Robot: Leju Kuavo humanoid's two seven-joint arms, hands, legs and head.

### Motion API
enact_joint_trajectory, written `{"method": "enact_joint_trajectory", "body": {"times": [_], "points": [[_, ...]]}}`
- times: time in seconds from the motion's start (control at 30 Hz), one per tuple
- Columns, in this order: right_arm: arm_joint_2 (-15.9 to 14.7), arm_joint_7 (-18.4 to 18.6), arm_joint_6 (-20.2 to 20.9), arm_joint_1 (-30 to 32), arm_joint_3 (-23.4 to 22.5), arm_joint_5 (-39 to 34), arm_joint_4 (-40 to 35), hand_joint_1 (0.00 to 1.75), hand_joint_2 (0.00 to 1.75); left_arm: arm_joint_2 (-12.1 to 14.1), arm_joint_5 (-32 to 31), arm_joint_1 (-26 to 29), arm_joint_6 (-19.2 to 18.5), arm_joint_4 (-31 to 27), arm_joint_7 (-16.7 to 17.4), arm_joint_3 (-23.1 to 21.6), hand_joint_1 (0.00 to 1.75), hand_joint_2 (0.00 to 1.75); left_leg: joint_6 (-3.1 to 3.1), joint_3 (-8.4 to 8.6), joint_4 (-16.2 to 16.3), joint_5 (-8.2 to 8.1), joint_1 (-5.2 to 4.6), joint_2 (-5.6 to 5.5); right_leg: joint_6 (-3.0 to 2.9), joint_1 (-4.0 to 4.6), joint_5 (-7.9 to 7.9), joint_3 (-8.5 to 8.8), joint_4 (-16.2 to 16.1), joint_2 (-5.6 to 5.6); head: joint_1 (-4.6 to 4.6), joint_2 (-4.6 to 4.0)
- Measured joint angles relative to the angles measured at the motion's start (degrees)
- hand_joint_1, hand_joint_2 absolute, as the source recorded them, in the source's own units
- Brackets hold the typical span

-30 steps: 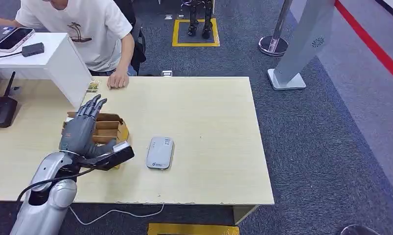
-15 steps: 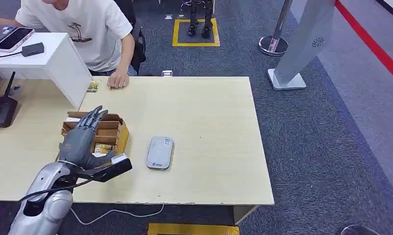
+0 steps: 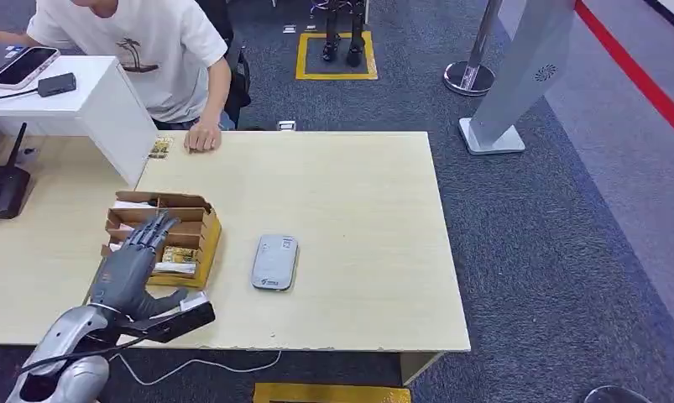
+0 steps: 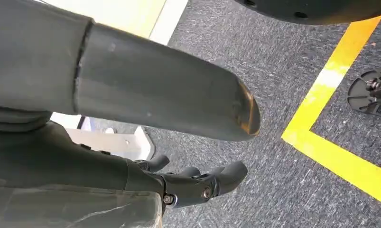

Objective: Pass the card to the sensor for recognition and then transmit it.

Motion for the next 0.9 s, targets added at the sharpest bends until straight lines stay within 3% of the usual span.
{"method": "enact_joint_trajectory", "body": {"times": [0.53,0.73,0.9], "points": [[0.0,0.0,0.0,0.01,-0.26,0.0,0.0,0.0,0.0,1.01,0.04,0.74,-0.15,-0.76,0.02,-0.72,0.0,1.75,0.0,0.0,0.0,0.0,0.0,0.0,0.0,0.0,0.01,0.02,0.0,0.0,0.0,0.0],[0.0,0.0,0.0,0.03,-0.42,0.0,0.0,0.0,0.0,2.23,-0.11,3.82,0.37,-2.49,0.04,-0.76,0.0,1.75,0.02,0.0,0.0,-0.03,0.0,0.01,0.01,0.0,-0.01,0.01,0.0,0.01,0.02,0.0],[0.0,0.28,0.0,0.04,-0.92,0.0,0.0,0.0,0.0,3.19,-5.54,7.88,1.29,-4.44,3.49,-0.18,0.0,1.75,0.02,0.0,-0.01,-0.03,0.0,0.01,0.03,0.0,-0.03,0.01,0.0,0.01,0.06,0.0]]}}
